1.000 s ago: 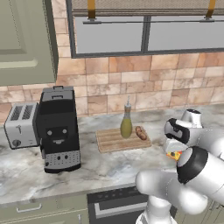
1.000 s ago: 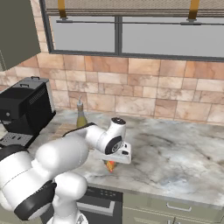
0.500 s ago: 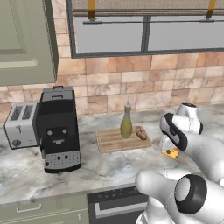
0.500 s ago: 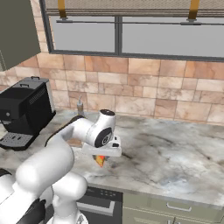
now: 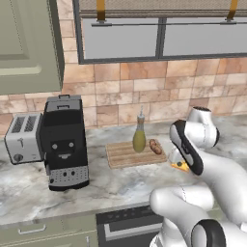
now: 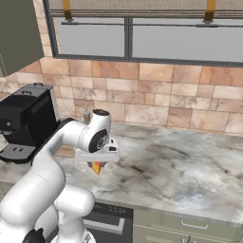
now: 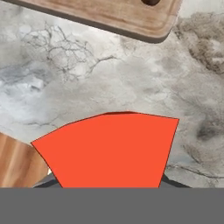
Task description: Retrieve the reheated potato from the microwave, then place the potato, cheese, and condiment on the cutting board.
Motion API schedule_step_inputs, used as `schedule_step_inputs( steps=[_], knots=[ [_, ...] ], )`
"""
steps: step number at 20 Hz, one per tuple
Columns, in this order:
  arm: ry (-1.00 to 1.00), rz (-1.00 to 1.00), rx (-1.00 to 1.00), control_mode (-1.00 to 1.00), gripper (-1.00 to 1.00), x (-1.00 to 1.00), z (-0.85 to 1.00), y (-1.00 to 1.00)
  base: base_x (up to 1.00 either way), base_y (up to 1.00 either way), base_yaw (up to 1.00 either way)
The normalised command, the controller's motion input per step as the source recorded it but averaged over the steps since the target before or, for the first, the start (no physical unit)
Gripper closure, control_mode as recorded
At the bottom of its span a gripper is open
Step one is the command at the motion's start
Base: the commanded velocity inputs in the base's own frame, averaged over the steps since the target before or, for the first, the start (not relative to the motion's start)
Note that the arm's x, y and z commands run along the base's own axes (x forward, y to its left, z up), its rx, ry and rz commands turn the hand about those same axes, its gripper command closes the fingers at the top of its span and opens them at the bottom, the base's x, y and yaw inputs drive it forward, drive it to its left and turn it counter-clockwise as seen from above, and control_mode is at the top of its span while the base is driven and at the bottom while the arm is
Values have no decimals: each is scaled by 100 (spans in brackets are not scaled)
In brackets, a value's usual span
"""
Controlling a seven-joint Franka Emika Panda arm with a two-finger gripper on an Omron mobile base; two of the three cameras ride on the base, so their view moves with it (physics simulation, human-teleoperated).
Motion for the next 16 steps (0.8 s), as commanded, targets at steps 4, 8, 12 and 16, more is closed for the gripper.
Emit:
schedule_step_inputs(
  steps=[4, 8, 12, 16],
  knots=[
    [0, 7, 0, -100, 100, -7, 31, 39, 0, 0, 0],
    [0, 6, 0, -100, 100, 0, 23, 45, 0, 0, 0],
    [-3, 3, -1, -100, 100, 0, 13, 53, 0, 0, 0],
    [-13, 0, -3, -100, 100, 2, 5, 60, 0, 0, 0]
  ],
)
